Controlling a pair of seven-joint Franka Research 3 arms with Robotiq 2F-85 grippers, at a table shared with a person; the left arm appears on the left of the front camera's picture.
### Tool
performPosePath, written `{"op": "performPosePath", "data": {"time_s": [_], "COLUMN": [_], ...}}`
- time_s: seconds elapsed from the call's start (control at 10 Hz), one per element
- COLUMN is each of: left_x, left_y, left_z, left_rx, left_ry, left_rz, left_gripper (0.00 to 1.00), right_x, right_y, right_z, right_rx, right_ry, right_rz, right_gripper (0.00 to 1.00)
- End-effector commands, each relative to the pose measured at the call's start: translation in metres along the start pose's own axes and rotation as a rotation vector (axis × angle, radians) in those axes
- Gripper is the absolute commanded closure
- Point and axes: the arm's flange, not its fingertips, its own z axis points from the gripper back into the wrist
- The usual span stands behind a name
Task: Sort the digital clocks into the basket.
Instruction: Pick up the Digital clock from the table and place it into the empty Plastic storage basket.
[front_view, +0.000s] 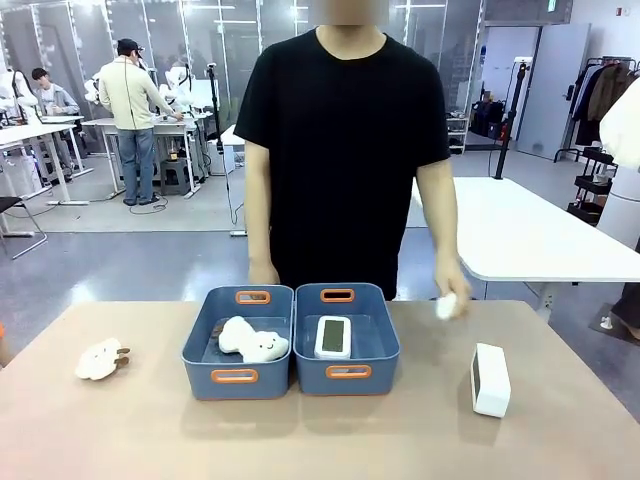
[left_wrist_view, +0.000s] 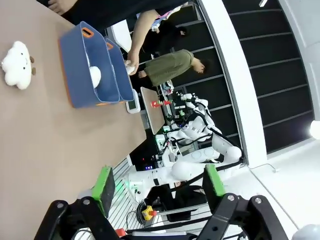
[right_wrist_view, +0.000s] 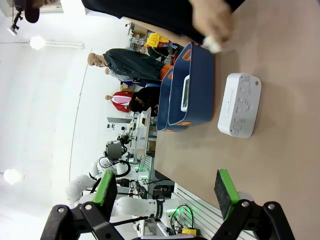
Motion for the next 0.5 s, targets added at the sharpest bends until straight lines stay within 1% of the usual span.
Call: {"op": "performPosePath", "data": {"time_s": [0.0,0.4], "left_x": [-0.0024,-0.0024], "left_y": [-0.0139,-0.0139], "left_z": [-0.0047,-0.0047], "left_rx": [0.030,0.030], "left_ry": [-0.001,-0.001], "left_rz": [0.010,0.010], "left_gripper": [0.10,0.10], "right_x": [0.0001,0.0001], "right_y": [0.0019,0.0019], "right_z": [0.0007,0.0007], "right_rx": [0.006,0.006], "right_ry": [-0.001,-0.001], "right_rz": [0.004,0.004], "right_gripper": [0.00,0.00]}}
